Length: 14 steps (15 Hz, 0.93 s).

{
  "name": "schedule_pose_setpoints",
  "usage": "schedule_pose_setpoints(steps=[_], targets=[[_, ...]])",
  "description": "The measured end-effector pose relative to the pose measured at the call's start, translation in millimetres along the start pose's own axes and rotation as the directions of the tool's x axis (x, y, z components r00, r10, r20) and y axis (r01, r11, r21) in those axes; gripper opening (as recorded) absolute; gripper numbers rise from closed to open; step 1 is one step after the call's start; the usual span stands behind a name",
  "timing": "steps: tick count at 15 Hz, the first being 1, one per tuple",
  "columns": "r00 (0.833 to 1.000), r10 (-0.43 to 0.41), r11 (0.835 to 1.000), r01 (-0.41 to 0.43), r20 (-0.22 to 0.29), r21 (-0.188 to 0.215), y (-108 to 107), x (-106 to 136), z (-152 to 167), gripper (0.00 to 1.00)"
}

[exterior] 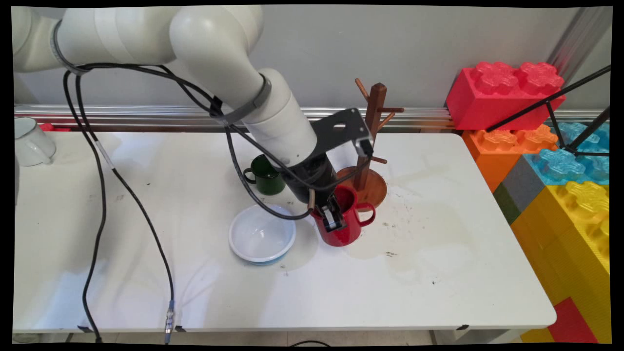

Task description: Place the picked object on the table

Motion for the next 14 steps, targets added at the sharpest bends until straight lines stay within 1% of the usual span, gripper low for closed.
schedule_pose_setpoints(steps=[4,9,14], targets=[[0.998,0.057,0.998,-0.057,0.022,0.013,5,-3,10,0.0],[0.989,0.135,0.99,-0.137,0.059,0.032,11,-8,24,0.0],[0.981,0.177,0.982,-0.181,0.084,0.044,16,-11,35,0.0]])
